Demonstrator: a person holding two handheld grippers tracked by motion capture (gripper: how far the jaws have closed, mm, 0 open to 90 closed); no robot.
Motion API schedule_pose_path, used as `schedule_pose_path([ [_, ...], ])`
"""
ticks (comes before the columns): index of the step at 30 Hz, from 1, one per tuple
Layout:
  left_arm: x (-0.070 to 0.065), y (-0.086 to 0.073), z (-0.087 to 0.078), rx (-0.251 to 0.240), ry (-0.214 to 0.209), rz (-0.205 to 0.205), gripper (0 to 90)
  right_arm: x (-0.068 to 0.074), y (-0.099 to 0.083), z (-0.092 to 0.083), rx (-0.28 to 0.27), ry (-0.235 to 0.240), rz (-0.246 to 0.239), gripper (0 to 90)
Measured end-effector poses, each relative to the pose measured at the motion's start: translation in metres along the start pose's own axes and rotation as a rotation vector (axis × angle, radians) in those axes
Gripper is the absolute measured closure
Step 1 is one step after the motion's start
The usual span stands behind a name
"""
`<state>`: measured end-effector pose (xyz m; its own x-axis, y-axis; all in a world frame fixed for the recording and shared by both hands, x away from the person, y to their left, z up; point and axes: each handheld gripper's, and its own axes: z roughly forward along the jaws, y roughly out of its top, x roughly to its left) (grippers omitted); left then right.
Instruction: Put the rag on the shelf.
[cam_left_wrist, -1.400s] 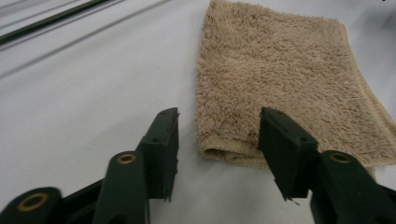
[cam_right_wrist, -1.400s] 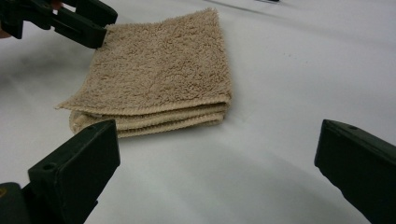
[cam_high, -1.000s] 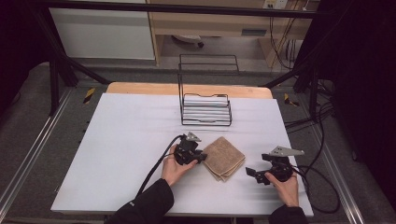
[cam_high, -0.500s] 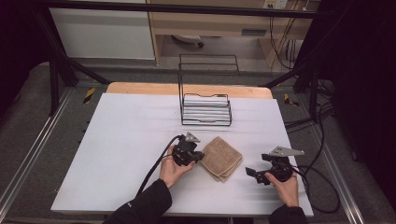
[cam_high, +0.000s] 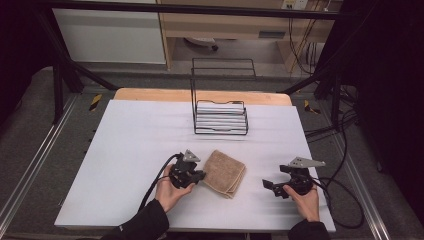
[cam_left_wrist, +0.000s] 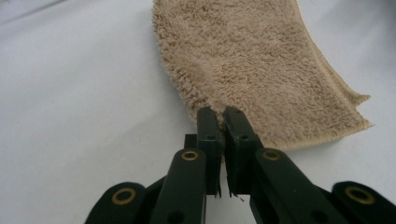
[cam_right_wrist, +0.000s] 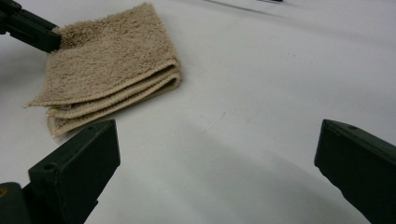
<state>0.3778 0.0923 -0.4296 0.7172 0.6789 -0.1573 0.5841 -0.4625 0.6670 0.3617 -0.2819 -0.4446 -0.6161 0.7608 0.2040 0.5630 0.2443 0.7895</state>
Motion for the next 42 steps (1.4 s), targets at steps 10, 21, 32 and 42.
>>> schedule_pose_path([
  [10,-0.003,-0.024,-0.014,-0.006,0.01,0.01,85.4,0.0,0.0,0.001,0.002,-0.004,0.006,1.1],
  [21,-0.009,-0.036,-0.021,-0.02,0.003,-0.001,85.0,0.002,0.001,0.001,0.004,-0.008,0.002,1.0],
  [32,-0.01,-0.039,-0.024,-0.02,0.019,0.075,67.7,0.003,0.002,0.002,0.012,-0.01,-0.01,0.8],
  [42,0.01,-0.025,-0.039,-0.07,0.032,0.07,37.9,0.003,0.002,0.003,0.014,-0.016,-0.013,0.7],
])
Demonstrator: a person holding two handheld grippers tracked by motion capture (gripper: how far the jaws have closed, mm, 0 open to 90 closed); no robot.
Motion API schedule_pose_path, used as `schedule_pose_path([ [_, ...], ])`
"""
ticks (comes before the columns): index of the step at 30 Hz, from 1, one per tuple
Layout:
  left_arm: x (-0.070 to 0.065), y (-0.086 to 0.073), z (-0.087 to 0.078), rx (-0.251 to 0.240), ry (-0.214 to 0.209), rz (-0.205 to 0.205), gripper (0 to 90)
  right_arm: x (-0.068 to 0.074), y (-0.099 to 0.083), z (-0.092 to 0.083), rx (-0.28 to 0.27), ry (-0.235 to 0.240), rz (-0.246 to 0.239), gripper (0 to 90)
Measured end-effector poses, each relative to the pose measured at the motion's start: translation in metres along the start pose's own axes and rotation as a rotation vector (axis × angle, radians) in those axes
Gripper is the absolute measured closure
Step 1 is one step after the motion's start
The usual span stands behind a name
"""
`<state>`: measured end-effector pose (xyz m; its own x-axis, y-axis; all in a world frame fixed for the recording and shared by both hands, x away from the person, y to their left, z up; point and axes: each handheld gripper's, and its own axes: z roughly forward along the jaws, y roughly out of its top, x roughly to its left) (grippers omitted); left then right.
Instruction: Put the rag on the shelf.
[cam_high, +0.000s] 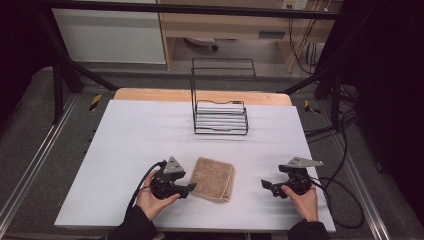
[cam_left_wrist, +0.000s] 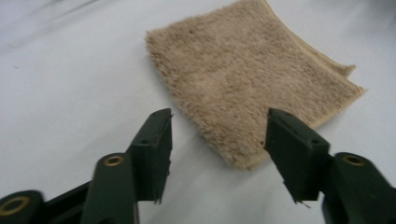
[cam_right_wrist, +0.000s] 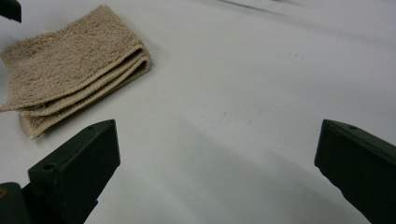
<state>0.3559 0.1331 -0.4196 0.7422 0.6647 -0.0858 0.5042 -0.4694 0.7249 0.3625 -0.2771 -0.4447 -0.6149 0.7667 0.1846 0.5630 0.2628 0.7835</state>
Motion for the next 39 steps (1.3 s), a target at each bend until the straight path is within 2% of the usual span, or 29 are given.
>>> schedule_pose_path([
  [4,0.007,0.007,0.004,0.006,-0.021,-0.019,21.4,0.0,0.0,0.0,0.0,-0.002,0.002,0.7],
  [7,0.008,0.009,0.006,0.008,-0.015,-0.023,13.8,0.0,0.0,0.0,-0.002,-0.003,0.001,0.7],
  [12,0.014,0.02,0.013,0.011,-0.042,-0.033,7.4,0.0,0.0,0.001,0.002,-0.004,0.003,0.6],
  [14,0.015,0.026,0.016,0.01,-0.038,-0.034,6.4,0.0,0.0,0.001,0.001,-0.003,0.003,0.6],
  [16,0.015,0.031,0.019,0.021,-0.002,-0.042,6.7,0.0,0.0,0.001,0.001,-0.004,0.002,0.5],
  [17,0.015,0.031,0.019,0.021,-0.002,-0.042,7.6,0.0,0.0,0.001,0.002,-0.004,0.001,0.5],
  [18,0.015,0.035,0.023,0.024,0.023,-0.036,8.2,0.0,0.0,0.001,0.003,-0.004,0.002,0.5],
  [19,0.016,0.037,0.025,0.021,0.028,-0.033,8.4,0.0,0.0,0.001,0.003,-0.004,0.002,0.5],
  [23,0.019,0.042,0.032,0.01,0.024,-0.047,9.0,0.0,0.0,0.0,0.002,-0.003,0.002,0.5],
  [27,0.023,0.046,0.04,0.005,0.037,-0.062,11.4,0.0,0.0,0.001,0.002,-0.003,-0.001,0.5],
  [31,0.027,0.048,0.048,-0.004,0.049,-0.074,15.9,0.0,0.0,0.001,0.003,-0.003,-0.002,0.5],
  [35,0.029,0.05,0.057,0.0,0.068,-0.07,19.5,0.0,0.0,0.001,0.005,-0.003,-0.002,0.5],
  [39,0.031,0.051,0.064,-0.006,0.067,-0.086,26.7,0.0,0.0,0.001,0.005,-0.002,-0.002,0.5],
])
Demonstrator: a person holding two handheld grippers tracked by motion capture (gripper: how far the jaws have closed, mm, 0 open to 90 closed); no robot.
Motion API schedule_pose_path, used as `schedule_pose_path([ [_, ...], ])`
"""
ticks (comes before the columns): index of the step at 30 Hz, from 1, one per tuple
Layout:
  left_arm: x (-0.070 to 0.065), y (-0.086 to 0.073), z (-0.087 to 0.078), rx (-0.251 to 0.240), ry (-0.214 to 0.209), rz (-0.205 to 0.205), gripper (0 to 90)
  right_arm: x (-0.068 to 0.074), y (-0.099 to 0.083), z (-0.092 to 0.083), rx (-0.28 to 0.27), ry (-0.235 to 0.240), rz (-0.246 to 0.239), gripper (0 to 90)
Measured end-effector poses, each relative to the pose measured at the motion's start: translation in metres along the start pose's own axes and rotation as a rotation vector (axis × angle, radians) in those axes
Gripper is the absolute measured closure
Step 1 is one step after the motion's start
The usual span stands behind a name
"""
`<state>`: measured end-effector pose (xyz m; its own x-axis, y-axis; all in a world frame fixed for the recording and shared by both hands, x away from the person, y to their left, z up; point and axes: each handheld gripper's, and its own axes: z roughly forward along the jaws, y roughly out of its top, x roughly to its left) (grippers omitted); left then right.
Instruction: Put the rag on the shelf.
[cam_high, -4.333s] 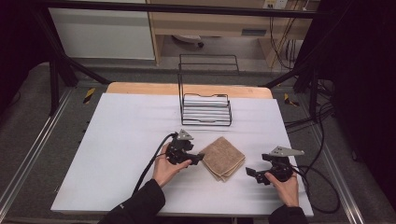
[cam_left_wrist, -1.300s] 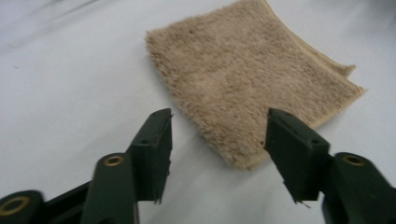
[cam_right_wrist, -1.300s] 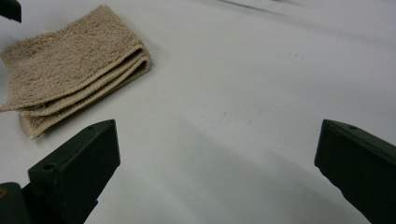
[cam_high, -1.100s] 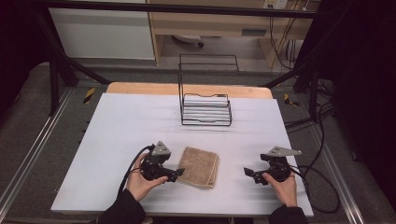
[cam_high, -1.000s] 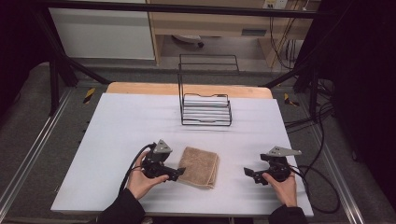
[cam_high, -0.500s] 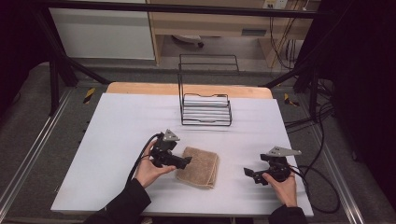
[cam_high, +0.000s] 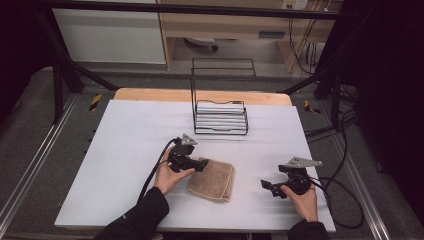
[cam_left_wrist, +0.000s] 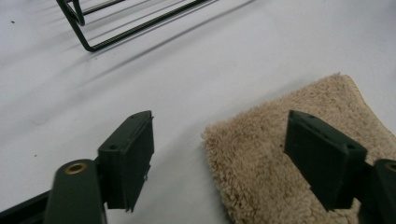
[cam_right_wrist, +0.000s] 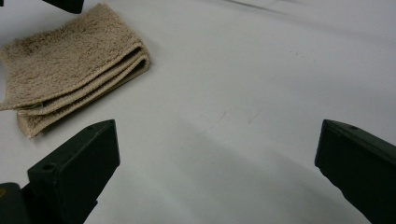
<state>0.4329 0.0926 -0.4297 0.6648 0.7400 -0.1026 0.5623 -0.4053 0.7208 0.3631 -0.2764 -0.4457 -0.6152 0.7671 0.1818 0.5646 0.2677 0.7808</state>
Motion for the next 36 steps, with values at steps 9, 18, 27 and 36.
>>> schedule_pose_path([
  [9,0.003,-0.002,0.01,0.029,-0.008,-0.03,44.5,0.0,0.0,0.0,0.0,0.003,0.0,0.5],
  [18,0.005,-0.005,0.017,0.052,-0.04,-0.059,55.5,0.0,0.0,0.001,-0.002,0.004,0.003,0.6],
  [27,0.008,-0.007,0.013,0.067,-0.065,-0.069,67.5,0.001,0.001,0.0,-0.002,0.008,0.006,0.6],
  [36,0.005,-0.009,0.014,0.069,-0.073,-0.062,79.1,0.007,0.007,0.006,-0.011,0.008,0.003,0.6],
])
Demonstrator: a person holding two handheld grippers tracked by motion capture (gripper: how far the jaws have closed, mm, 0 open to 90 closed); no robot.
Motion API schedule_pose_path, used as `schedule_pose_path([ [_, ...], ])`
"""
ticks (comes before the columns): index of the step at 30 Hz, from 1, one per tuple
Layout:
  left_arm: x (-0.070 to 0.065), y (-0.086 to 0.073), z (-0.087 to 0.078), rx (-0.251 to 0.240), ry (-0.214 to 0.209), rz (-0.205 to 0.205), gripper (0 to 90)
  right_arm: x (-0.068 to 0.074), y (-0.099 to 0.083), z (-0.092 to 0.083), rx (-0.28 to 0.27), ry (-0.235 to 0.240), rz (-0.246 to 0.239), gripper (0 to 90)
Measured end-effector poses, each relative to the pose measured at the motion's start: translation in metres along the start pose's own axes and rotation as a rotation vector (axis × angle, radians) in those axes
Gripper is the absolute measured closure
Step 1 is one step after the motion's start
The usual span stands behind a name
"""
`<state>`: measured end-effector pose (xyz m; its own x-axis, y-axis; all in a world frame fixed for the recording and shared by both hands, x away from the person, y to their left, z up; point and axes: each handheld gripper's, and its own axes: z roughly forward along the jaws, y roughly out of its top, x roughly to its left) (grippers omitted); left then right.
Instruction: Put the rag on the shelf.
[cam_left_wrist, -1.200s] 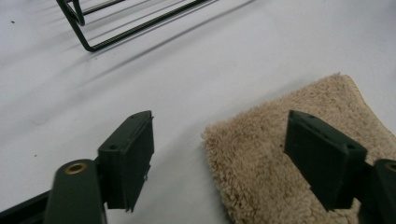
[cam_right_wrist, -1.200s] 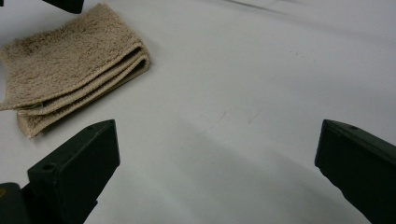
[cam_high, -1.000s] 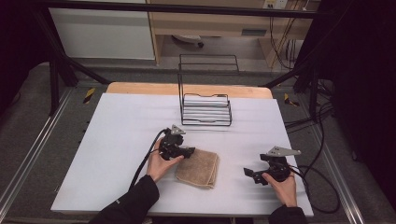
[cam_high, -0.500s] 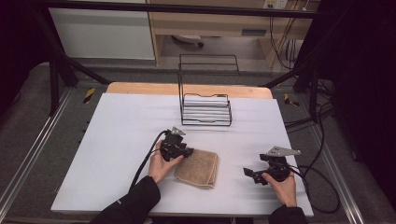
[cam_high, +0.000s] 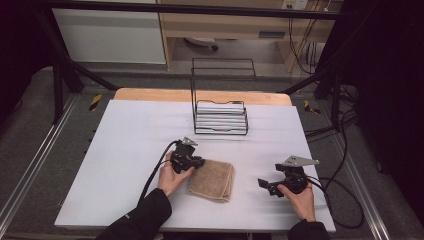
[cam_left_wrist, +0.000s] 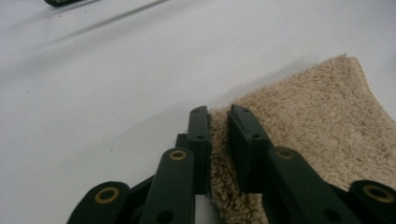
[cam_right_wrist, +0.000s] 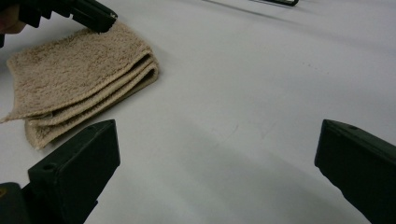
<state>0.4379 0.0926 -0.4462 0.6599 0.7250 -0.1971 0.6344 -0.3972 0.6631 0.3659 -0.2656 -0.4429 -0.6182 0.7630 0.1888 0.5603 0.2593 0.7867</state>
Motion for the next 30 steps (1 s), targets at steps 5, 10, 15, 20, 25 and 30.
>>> schedule_pose_path([
  [5,0.0,-0.002,0.0,-0.012,-0.003,-0.009,80.7,0.008,0.008,0.008,0.001,-0.016,0.01,0.5],
  [10,-0.001,-0.003,0.001,-0.017,0.006,0.028,80.7,0.02,0.02,0.023,0.004,-0.044,0.028,0.7],
  [15,-0.001,-0.003,0.001,-0.022,0.005,0.045,80.4,0.032,0.03,0.041,0.023,-0.065,0.034,3.6],
  [20,-0.003,-0.003,0.002,-0.025,0.015,0.066,80.3,0.043,0.042,0.059,0.034,-0.059,0.032,10.0],
  [25,-0.002,-0.003,0.002,-0.025,0.01,0.07,80.3,0.05,0.051,0.071,0.041,-0.054,0.043,17.1],
  [30,-0.003,-0.004,0.002,-0.026,0.015,0.082,80.2,0.057,0.056,0.091,0.075,-0.074,0.03,30.1],
])
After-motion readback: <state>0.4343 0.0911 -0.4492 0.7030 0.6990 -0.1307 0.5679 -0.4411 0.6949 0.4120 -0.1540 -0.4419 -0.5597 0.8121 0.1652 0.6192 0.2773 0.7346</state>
